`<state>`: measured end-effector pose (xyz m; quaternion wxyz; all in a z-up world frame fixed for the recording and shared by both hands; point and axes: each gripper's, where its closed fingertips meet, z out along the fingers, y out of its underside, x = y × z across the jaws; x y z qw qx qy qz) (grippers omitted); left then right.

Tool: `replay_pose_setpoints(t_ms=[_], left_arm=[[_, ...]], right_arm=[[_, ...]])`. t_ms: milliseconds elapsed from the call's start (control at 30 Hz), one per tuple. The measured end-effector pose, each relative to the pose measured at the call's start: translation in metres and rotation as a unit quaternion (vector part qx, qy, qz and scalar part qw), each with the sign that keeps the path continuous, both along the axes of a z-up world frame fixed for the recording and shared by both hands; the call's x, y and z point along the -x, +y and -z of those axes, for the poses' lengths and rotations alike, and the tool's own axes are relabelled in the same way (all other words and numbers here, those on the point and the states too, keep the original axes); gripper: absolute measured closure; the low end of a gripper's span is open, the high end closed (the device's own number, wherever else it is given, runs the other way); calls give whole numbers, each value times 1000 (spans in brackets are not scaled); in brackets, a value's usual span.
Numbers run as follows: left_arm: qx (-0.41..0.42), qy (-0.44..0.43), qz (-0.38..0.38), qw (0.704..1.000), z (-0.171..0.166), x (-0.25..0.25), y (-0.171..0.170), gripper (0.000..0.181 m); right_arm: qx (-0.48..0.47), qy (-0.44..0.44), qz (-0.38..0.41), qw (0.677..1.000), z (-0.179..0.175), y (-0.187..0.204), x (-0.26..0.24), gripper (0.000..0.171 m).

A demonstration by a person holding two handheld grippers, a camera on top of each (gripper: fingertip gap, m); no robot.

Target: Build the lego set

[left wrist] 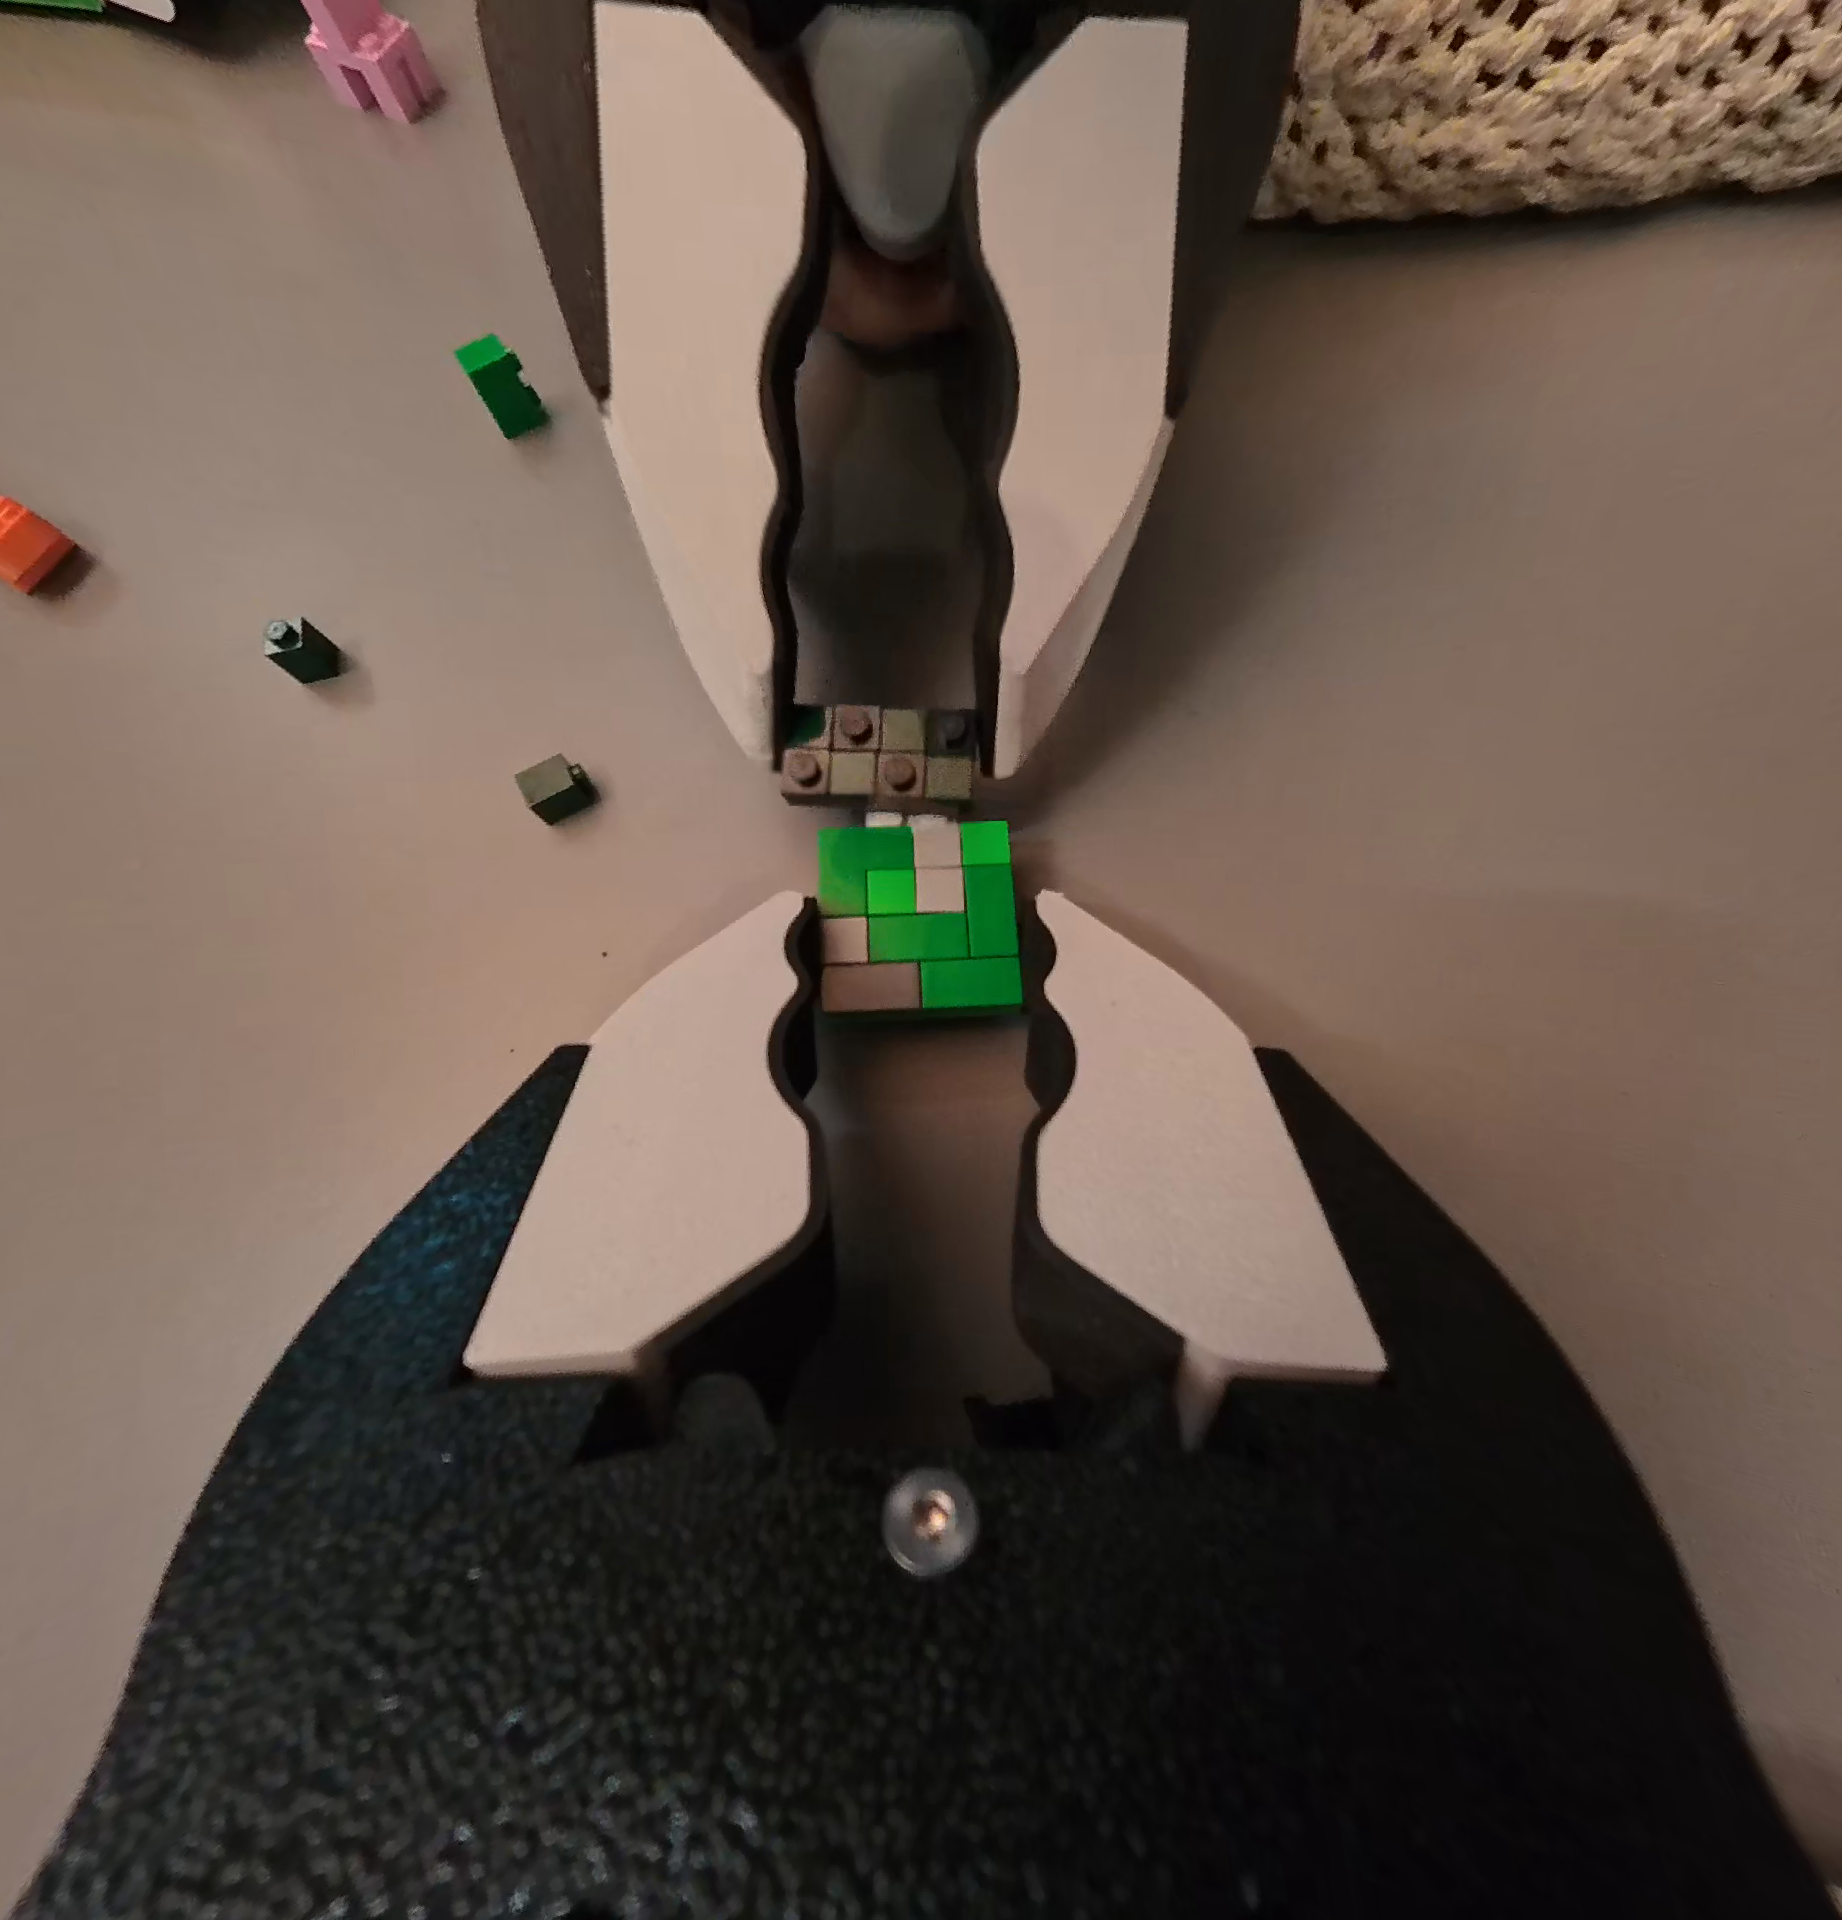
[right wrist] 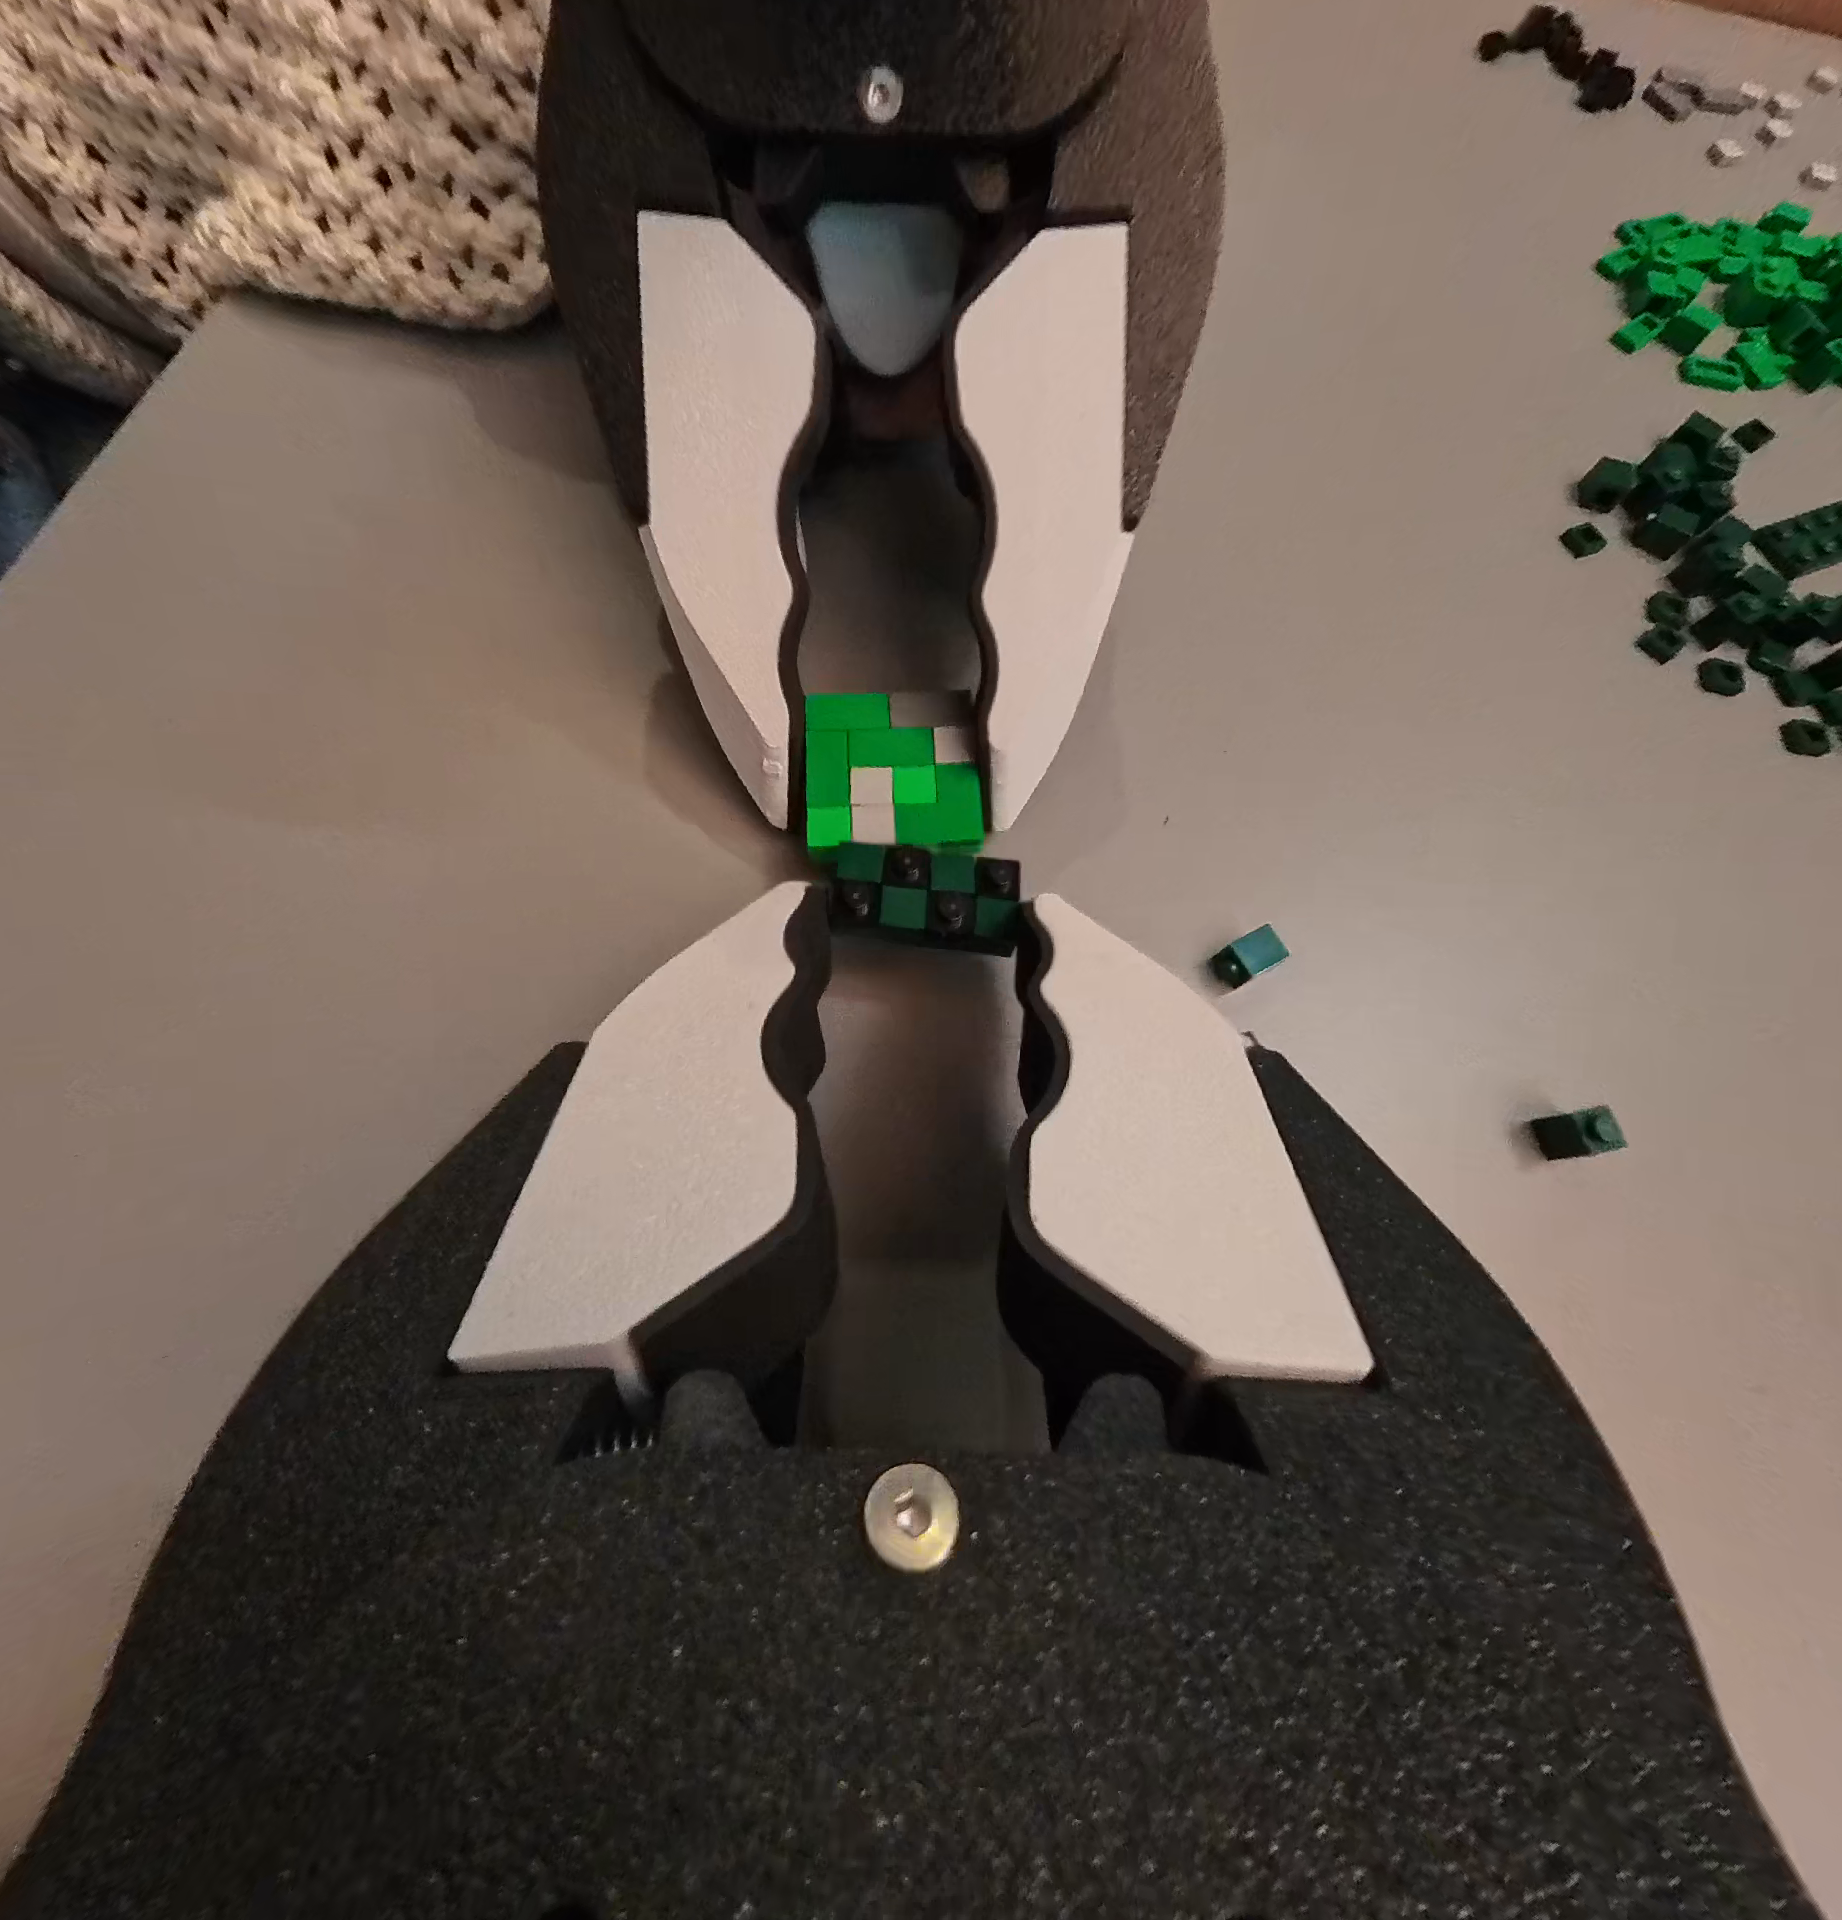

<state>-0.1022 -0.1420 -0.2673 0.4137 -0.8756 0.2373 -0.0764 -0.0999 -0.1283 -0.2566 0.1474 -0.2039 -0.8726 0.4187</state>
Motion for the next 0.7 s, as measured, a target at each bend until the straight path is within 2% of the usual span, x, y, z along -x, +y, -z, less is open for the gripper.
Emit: replay_pose_setpoints(t_ms=[533,700], left_arm=[[11,-15,4,1000,1,-2,-1,145],[8,-10,4,1000,0,-2,-2,145]], right_arm=[[-23,-67,-49,996,9,-4,-4,137],[-84,-88,-40,992,8,-3,-5,137]])
